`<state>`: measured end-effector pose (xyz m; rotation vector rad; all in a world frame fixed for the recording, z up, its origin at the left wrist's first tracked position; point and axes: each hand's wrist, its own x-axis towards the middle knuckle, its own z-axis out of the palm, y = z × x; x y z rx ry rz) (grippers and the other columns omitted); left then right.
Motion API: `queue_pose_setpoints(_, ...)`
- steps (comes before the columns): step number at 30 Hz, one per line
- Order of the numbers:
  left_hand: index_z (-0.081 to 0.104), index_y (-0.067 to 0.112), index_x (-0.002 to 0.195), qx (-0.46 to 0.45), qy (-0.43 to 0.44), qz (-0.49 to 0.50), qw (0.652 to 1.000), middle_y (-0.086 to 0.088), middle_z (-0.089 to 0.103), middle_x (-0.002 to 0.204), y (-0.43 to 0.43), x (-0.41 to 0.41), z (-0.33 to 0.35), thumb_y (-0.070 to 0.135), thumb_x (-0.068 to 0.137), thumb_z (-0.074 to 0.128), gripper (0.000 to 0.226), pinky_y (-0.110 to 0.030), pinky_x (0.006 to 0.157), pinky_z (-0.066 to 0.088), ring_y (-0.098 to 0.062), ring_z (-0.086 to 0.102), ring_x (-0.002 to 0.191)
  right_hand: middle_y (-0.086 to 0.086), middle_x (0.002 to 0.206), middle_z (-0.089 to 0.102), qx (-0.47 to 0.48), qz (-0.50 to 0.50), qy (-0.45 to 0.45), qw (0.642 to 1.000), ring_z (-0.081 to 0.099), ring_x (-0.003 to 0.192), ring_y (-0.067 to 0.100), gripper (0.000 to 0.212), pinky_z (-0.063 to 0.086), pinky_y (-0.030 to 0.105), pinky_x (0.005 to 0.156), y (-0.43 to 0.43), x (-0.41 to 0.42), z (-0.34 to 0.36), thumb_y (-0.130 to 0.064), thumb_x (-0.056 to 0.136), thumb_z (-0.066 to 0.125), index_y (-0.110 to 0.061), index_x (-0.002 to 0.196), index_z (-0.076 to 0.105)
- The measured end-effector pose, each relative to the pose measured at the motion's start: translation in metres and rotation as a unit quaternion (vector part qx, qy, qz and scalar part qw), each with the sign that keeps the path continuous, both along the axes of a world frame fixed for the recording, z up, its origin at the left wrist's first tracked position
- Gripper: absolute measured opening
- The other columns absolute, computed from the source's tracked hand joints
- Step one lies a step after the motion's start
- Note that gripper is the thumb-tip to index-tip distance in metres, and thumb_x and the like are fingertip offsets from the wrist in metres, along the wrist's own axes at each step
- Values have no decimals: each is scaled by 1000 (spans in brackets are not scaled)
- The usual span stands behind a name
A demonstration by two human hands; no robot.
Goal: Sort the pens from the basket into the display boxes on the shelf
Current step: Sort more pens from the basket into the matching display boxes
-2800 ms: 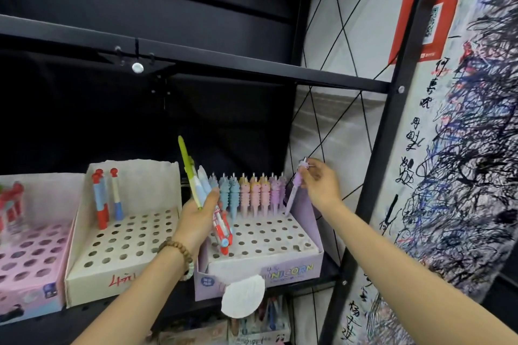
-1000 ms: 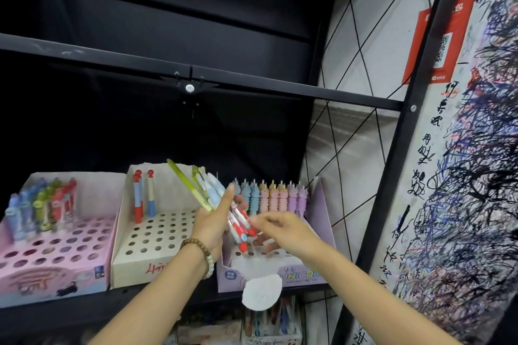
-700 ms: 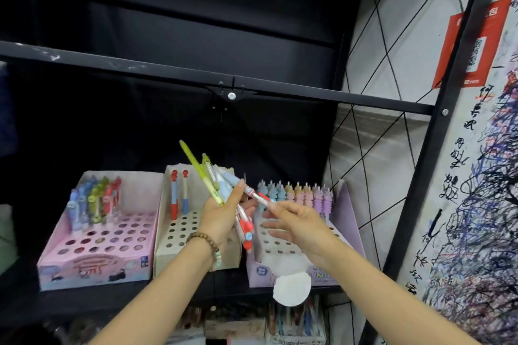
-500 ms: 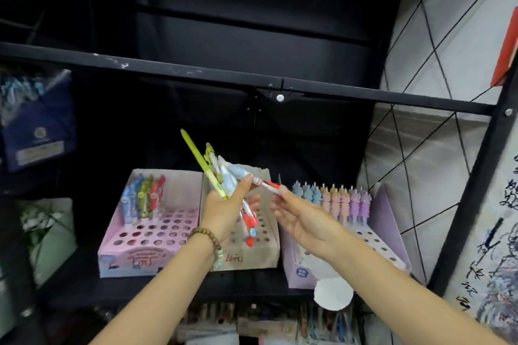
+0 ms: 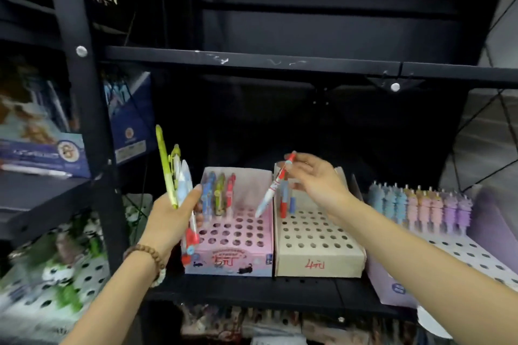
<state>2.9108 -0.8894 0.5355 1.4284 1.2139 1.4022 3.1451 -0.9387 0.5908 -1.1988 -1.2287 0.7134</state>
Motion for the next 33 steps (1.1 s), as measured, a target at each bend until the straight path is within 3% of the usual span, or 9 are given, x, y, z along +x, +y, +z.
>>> queue_pose_setpoints(5,62,11,68,-37,-39,4,999,2,63,53,13,-16,-12,41,88,61,36,-31,61,50,-17,63,58,17,115,63,0,19,-38,999,64,100,23,38,55,14,69,29,-44,-18,-10,92,58,-1,128,52)
queue_pose_setpoints(8,61,12,68,-45,-52,-5,998,5,62,49,15,-17,-21,41,88,60,36,-29,58,48,-9,62,49,11,112,61,13,6,-79,997,63,101,22,35,54,13,72,40,-57,-29,-10,92,58,-3,126,55)
queue_pose_setpoints(13,61,13,69,-53,-70,-8,996,5,62,48,19,-18,-24,42,89,58,35,-28,58,47,-5,61,46,4,106,64,24,4,-148,989,65,100,22,28,52,34,93,53,-64,-27,-16,92,60,-13,119,59)
queue_pose_setpoints(18,60,13,74,-55,-89,-12,994,6,63,49,20,-21,-24,41,89,58,32,-29,60,49,-5,61,47,-9,89,59,10,9,-210,978,62,88,15,18,52,24,82,61,-68,-39,-15,89,63,-16,107,60)
queue_pose_setpoints(22,59,11,75,-61,-112,-12,992,5,62,47,18,-23,-22,37,91,58,31,-25,55,48,-6,60,44,-11,88,57,26,0,-224,974,60,76,2,35,48,8,69,59,-69,-56,-15,86,67,-20,118,53)
queue_pose_setpoints(26,60,12,75,-63,-113,-19,991,7,61,48,17,-23,-21,39,89,59,30,-27,59,49,-5,60,46,-12,98,59,81,-10,-264,961,57,86,-4,36,46,5,72,57,-71,-66,-10,86,66,-33,112,55)
queue_pose_setpoints(33,61,15,76,-69,-130,-31,989,8,62,50,14,-22,-20,42,88,59,30,-33,68,51,-10,61,56,-13,113,47,75,-35,-303,949,51,102,3,41,51,26,92,49,-71,-68,-19,86,67,-27,125,57)
